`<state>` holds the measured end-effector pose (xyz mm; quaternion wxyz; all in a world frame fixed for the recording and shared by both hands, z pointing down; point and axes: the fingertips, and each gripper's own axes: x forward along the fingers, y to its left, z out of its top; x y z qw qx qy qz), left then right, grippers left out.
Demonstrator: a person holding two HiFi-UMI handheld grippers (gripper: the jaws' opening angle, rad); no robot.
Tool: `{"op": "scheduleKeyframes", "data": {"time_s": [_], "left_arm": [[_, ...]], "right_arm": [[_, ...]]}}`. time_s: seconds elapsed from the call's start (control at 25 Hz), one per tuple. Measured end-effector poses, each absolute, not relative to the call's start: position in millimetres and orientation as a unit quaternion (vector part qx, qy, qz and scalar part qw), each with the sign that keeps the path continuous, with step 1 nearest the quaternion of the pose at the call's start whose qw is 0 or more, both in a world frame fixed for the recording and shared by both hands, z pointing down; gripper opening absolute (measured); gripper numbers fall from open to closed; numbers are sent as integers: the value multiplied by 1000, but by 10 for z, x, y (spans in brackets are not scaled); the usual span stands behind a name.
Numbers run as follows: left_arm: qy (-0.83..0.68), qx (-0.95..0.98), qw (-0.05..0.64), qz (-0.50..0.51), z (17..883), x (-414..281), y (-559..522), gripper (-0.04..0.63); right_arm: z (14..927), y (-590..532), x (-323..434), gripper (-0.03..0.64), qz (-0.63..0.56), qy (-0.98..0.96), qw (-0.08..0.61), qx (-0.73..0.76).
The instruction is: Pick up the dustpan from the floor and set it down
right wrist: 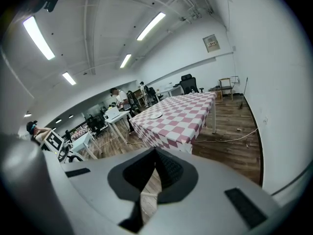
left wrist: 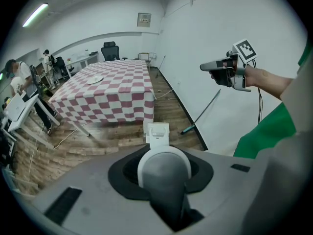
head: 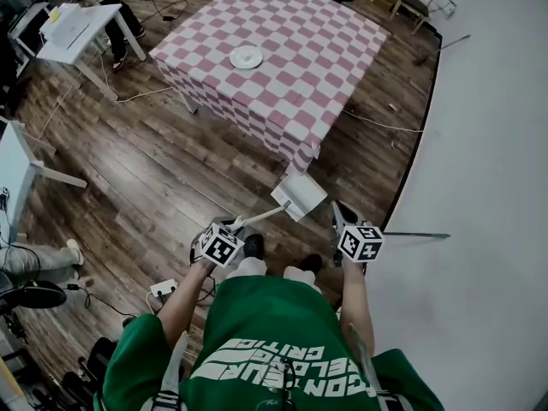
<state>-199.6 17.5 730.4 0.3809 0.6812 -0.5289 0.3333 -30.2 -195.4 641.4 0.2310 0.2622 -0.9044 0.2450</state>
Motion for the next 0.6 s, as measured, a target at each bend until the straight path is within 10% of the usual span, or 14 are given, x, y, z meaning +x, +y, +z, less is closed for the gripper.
{"op": "scheduleKeyframes", "data": {"time_s": [0.6], "left_arm": [[-551,624,436,343,8001,-2676,745,107]], "right_arm": [[6594,-1593,-833,8,237,-909,258,227]]}}
